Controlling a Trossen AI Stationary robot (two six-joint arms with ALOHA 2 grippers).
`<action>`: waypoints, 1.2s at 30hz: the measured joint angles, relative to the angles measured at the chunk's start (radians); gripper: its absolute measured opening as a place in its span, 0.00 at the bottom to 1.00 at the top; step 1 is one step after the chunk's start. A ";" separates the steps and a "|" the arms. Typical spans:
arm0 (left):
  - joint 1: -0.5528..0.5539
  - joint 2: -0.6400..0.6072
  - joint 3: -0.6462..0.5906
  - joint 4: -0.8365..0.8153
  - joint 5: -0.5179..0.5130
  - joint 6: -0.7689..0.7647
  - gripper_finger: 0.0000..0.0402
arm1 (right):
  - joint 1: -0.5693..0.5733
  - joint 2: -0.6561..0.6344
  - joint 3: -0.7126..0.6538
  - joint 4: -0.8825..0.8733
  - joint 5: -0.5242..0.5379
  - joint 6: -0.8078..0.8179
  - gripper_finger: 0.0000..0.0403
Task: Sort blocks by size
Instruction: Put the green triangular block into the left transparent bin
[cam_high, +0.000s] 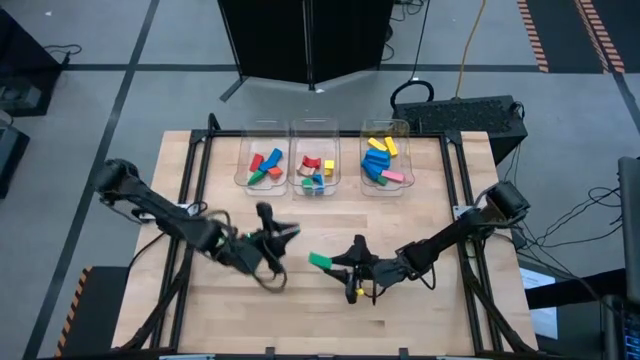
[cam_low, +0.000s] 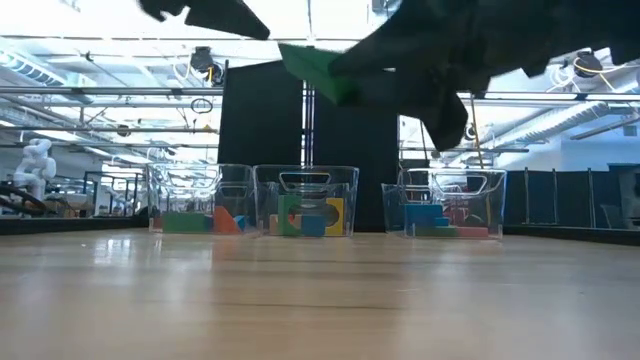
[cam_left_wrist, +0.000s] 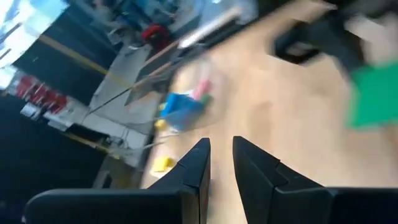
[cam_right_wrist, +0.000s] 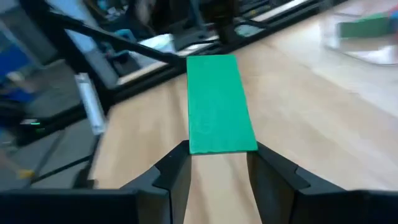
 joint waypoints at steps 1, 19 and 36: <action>0.018 -0.025 0.000 -0.005 0.002 0.001 0.17 | 0.002 0.000 0.000 -0.010 0.016 0.000 0.33; 0.085 -0.005 0.001 -0.104 0.588 0.172 0.38 | 0.020 0.001 -0.001 0.003 0.057 -0.001 0.33; 0.084 0.132 0.000 0.137 0.610 0.295 0.59 | 0.004 0.001 -0.001 0.012 -0.019 -0.001 0.33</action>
